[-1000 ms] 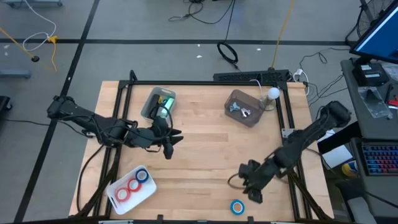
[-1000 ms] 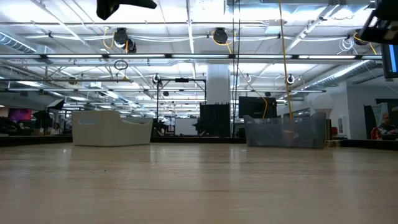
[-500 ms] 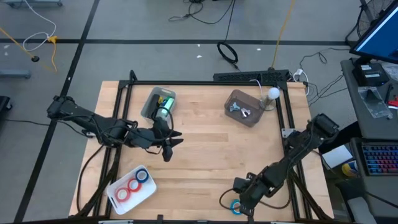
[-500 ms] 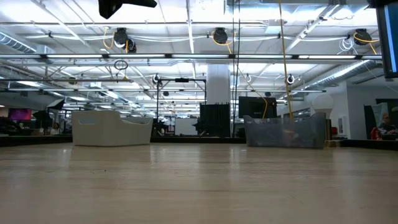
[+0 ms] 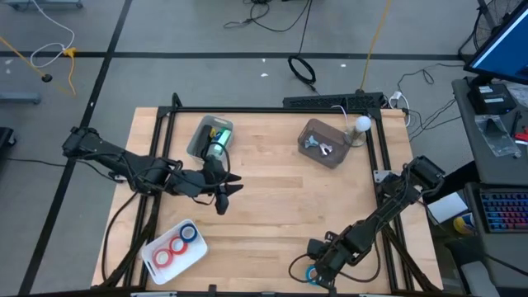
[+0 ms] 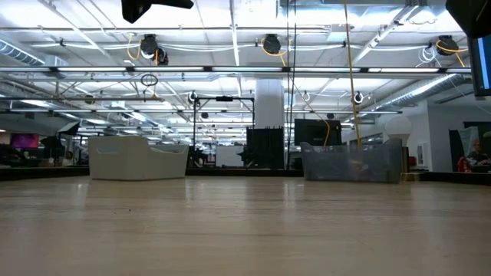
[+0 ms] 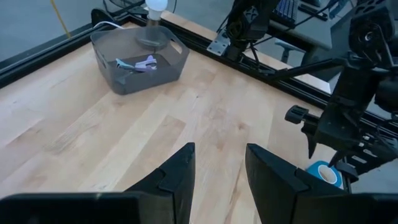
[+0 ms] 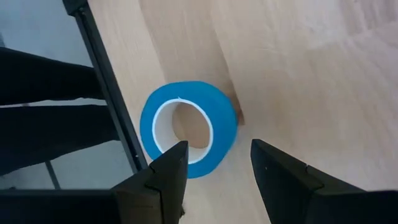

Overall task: Pick and place Stapler, Stapler remover, tape
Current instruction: Put the blue tape into the white bin

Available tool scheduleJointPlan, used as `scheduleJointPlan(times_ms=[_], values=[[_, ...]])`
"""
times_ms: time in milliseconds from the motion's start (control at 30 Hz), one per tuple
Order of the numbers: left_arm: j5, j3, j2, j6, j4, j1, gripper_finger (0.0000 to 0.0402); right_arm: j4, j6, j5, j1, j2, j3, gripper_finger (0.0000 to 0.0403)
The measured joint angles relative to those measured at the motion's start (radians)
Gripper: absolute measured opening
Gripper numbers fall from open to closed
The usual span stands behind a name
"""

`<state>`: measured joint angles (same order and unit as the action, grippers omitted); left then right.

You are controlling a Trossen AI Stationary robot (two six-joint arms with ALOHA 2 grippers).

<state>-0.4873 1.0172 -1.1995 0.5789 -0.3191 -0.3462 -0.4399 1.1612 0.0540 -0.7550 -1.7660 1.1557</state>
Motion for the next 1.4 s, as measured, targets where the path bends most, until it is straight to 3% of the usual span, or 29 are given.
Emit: scheduleJointPlan(times_ms=[267,567,1100,1233,1400], values=[[0.002,0.0,0.0,0.002,0.0,-0.003,0.014,-0.004,-0.021,-0.02,-0.006,-0.005,0.0,0.0171],[0.009,-0.001,0.0,0.006,0.002,-0.002,0.014,0.061,-0.061,0.0,-0.006,-0.106,0.002,0.0171],[0.038,-0.001,0.0,0.002,0.0,-0.002,0.014,0.063,-0.076,-0.06,-0.013,-0.099,-0.001,0.0169],[0.047,-0.001,0.0,0.002,0.0,-0.003,0.014,0.037,-0.076,-0.071,-0.006,-0.097,-0.001,0.0138],[0.078,-0.001,0.0,0.002,0.0,-0.003,0.014,-0.021,-0.134,-0.098,0.011,-0.074,-0.003,0.0059]])
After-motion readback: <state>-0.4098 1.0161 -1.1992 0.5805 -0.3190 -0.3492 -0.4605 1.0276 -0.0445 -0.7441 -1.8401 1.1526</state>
